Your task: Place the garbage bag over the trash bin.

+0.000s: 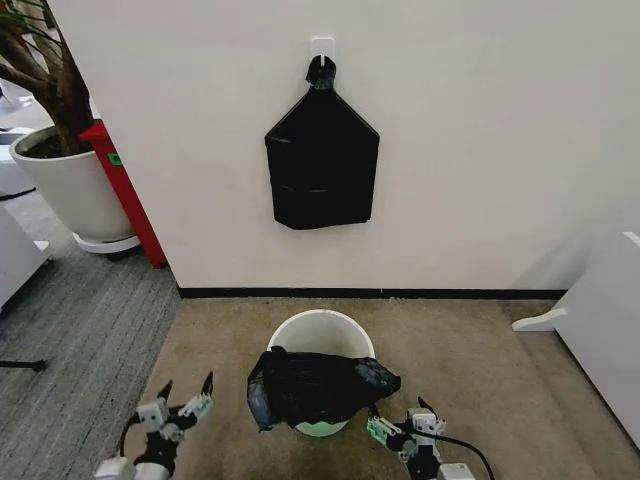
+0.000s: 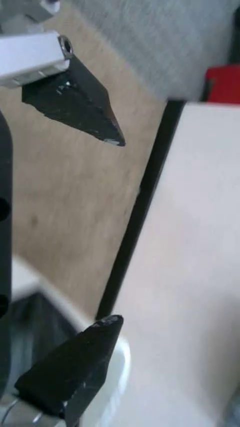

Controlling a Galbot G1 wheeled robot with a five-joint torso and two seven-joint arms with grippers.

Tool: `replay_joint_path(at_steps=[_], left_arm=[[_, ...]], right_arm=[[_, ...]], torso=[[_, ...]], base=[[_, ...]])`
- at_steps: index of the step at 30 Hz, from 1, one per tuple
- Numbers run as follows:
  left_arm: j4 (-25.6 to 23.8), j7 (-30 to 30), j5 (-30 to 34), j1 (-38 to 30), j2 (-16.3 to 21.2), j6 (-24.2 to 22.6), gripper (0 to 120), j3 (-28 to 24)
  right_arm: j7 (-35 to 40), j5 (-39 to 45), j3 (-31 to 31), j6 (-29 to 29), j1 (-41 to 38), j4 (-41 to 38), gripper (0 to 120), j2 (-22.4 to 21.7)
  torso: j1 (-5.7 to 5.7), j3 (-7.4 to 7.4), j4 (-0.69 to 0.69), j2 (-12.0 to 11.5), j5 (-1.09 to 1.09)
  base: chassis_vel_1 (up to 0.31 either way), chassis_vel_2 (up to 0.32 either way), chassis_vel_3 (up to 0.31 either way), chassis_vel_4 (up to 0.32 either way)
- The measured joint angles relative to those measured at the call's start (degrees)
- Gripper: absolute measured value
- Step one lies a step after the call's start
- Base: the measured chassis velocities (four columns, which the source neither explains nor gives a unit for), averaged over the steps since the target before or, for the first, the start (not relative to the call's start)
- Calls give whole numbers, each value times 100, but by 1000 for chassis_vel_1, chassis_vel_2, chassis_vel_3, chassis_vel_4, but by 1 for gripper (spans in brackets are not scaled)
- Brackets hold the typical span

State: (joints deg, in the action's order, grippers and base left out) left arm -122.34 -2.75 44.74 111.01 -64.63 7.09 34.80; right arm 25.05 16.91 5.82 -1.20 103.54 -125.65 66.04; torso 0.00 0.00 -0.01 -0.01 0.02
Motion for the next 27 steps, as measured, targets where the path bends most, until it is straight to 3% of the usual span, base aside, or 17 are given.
replay_joint_path(at_steps=[3, 6, 9, 16, 27], left_arm=[[-507, 27, 88, 401, 87, -276, 100, -8], [-762, -29, -263, 405, 78, -592, 100, -284], [-635, -243, -731, -150, 31, -903, 100, -487], [-219, -499, -1087, -820, 143, -1396, 100, -608], [-232, -118, -1258, -805, 271, -1677, 100, -682]], right_arm=[[-44, 26, -16, -87, -54, -160, 100, -1], [19, 149, -125, -396, -328, -229, 100, -35], [143, 428, -214, -831, -717, -291, 100, -34], [169, 541, -231, -1016, -880, -264, 100, -97], [43, 522, -340, -1004, -1020, -188, 100, -76]], torso=[[0, 0, 2, 0, 3], [0, 0, 2, 0, 0], [0, 0, 1, 0, -1], [0, 1, 1, 0, -2], [0, 0, 1, 0, -2]], base=[[0, 0, 0, 0], [0, 0, 0, 0], [0, 0, 0, 0], [0, 0, 0, 0], [0, 0, 0, 0]])
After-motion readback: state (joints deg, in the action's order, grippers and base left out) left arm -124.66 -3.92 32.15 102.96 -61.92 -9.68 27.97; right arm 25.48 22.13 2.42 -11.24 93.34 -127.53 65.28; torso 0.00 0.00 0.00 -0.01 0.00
